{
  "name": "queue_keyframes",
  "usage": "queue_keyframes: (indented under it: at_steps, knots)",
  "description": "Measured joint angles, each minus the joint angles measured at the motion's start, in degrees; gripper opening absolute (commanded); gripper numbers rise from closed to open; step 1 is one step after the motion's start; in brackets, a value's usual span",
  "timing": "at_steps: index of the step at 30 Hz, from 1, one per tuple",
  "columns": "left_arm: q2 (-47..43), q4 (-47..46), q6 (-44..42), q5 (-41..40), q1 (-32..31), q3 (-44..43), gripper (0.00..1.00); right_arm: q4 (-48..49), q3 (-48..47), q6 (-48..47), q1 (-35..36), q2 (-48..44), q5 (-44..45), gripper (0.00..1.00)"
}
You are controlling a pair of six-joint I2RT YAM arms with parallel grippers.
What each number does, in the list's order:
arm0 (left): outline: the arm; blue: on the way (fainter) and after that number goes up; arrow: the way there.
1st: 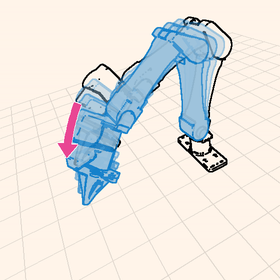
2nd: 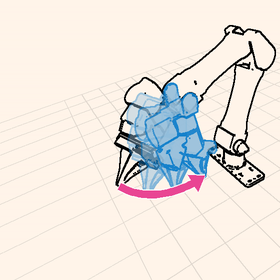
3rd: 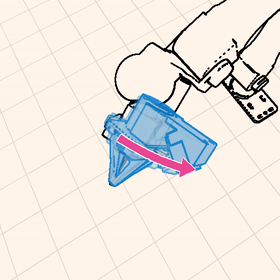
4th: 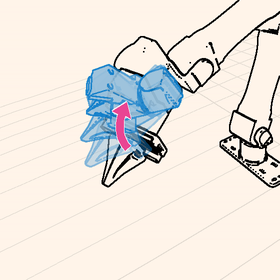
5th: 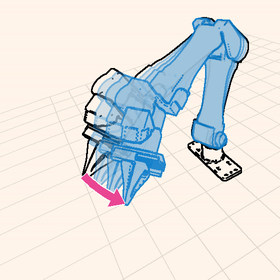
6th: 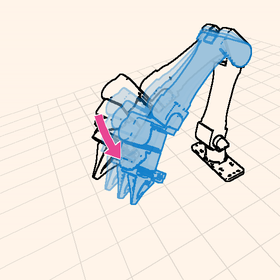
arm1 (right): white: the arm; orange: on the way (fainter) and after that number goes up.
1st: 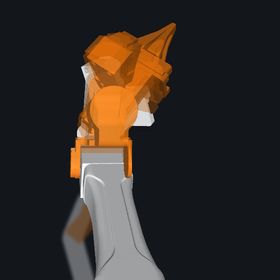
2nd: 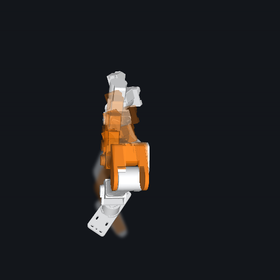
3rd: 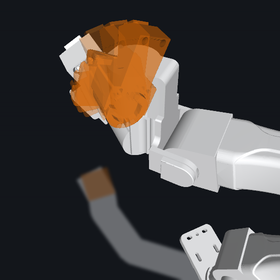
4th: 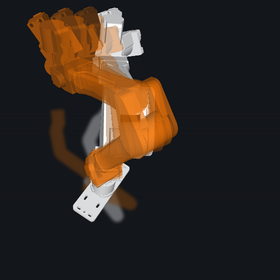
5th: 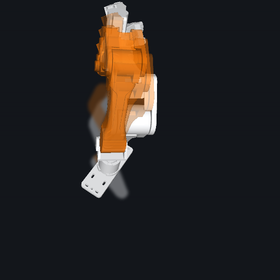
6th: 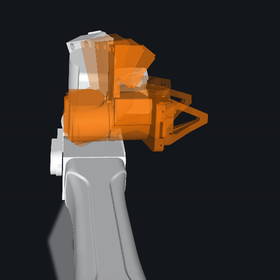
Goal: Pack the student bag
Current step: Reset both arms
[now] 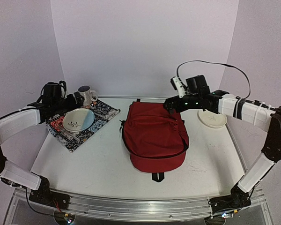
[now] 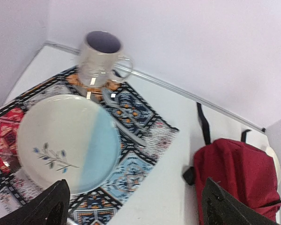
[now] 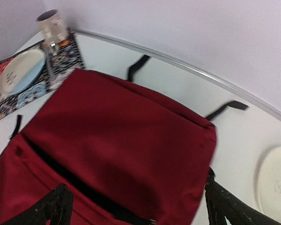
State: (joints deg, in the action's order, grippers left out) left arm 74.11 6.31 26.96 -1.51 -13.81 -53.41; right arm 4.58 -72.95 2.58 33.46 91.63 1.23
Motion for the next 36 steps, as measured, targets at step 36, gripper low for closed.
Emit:
queue_keyframes:
  at_steps: [36]
  knots:
    - [-58.7,14.9,-8.1,-3.6,13.6,10.8,0.99,5.2,47.5,9.2,-16.3,-77.9,18.2,0.98]
